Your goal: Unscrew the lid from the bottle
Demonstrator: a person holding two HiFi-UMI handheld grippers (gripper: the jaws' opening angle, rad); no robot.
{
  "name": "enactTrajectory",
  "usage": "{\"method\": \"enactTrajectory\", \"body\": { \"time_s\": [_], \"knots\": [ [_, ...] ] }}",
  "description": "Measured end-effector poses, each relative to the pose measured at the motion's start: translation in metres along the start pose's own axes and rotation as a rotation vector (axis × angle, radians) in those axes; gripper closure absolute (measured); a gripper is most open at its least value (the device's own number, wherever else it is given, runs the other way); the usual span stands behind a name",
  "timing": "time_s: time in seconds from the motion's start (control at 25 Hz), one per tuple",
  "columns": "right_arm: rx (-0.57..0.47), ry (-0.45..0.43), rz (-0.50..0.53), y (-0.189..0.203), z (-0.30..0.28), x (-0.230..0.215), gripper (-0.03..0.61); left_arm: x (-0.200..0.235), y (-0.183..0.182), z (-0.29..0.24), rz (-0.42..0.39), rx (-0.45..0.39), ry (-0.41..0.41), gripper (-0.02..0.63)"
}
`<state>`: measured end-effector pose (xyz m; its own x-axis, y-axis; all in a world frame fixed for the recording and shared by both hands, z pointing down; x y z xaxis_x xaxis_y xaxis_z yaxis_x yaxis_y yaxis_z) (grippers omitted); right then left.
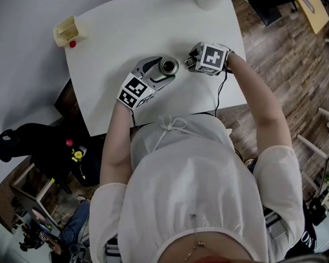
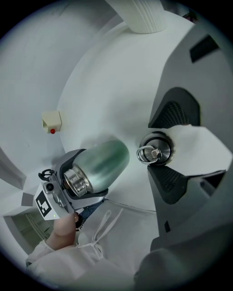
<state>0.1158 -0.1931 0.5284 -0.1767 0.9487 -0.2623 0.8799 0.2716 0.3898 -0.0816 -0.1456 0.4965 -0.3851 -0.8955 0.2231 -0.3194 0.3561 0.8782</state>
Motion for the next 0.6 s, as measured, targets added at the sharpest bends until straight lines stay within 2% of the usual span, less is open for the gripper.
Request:
{"method": "enactTrajectory", "body": {
  "time_s": [0.12,0.28,0.44,0.6],
  "knots": [
    [-0.023,0.013,-0.036,0.003,0.005,0.001,0.268,0.000,0.001,-0.001,0.016,0.000,-0.001,0.278],
    [-0.074,0.036,-0.070,0.002,0.027,0.012,0.267,-0.002,-0.002,0.004,0.039,-0.021,-0.027,0.278],
    [-0.163,0.113,-0.080,0.002,0.052,0.017,0.297,-0.013,-0.016,0.017,0.001,-0.064,-0.042,0.278],
    [-0.288,0.245,-0.098,-0.003,0.082,0.024,0.350,-0.028,-0.038,0.038,-0.048,-0.136,-0.076,0.278]
  ]
}}
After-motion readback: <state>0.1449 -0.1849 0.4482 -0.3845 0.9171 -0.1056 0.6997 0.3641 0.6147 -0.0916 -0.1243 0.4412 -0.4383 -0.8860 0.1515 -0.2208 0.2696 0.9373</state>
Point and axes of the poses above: the fingertips, and each gripper's own axes: z backward along the fingers, x to its left, y out of its underside, the point moved 10 cm from there along z, backward along the fingers, and after that the axes turned 3 degrees about -x, right-handed, at the moved point
